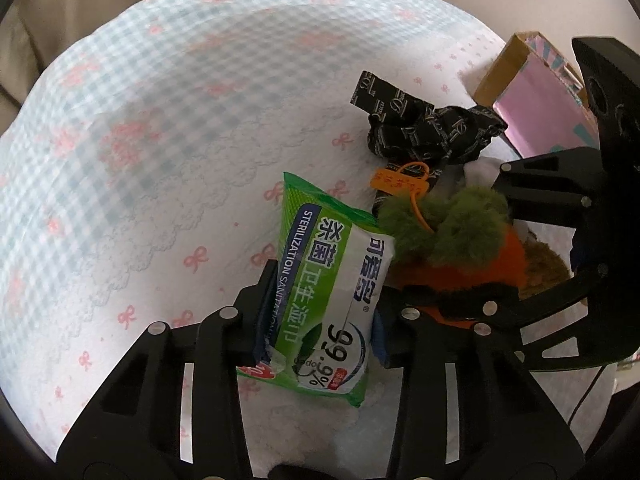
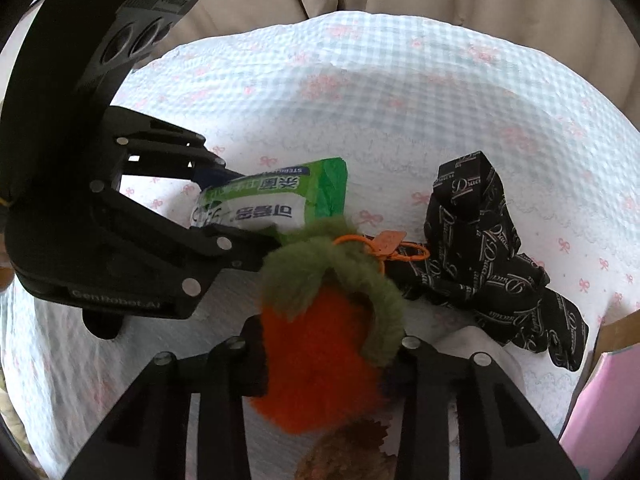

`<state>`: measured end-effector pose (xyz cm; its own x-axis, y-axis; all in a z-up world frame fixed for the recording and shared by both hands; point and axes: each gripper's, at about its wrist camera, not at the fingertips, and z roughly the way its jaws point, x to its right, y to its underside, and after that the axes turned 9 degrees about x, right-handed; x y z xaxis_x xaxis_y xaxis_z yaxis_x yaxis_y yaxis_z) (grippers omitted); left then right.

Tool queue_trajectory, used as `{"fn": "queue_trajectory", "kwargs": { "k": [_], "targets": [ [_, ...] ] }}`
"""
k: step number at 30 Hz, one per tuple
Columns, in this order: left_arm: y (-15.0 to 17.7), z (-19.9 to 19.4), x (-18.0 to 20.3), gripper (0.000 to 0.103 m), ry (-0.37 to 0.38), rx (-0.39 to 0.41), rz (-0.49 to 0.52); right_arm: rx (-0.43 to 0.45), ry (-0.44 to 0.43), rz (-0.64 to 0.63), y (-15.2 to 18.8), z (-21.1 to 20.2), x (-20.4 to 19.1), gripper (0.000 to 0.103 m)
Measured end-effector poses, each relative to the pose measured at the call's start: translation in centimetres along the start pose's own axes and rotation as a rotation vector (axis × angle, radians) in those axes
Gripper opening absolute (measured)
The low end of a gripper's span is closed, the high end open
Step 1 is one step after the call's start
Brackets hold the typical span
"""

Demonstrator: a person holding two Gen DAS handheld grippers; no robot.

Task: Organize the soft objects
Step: 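Grasp the green wipes pack with the left gripper while the right grasps the orange pompom, then lift the wipes pack and orange pompom and carry them to the box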

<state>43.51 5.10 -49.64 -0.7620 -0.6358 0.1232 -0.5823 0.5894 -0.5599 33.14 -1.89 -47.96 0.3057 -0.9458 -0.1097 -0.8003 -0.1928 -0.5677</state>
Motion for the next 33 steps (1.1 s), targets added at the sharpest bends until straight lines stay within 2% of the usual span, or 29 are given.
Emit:
{"fn": "queue_trajectory", "kwargs": {
  "k": [7,15,23,27,33],
  "targets": [
    [-0.5,-3.2,0.4,0.035,-0.032,0.038,-0.037,0.051,0.01,0.031,-0.8,-2.9,-0.4,0.033],
    [-1.4,-10.0,2.6,0.035,-0.082,0.086,-0.089,0.118,0.037,0.098,-1.8,-9.3,-0.8,0.033],
    [-3.3,-18.8,7.1,0.035,-0.123,0.16,-0.208,0.218,0.089,0.222,-2.7,-20.0,-0.9,0.033],
    [-4.1,-23.1,9.5,0.035,-0.13,0.169,-0.268,0.233,0.118,0.277,-3.9,-25.8,-0.5,0.033],
    [-6.3,-27.4,14.1,0.035,-0.155,0.213,-0.285,0.298,0.173,0.354,-4.6,-33.2,1.9,0.033]
  ]
}}
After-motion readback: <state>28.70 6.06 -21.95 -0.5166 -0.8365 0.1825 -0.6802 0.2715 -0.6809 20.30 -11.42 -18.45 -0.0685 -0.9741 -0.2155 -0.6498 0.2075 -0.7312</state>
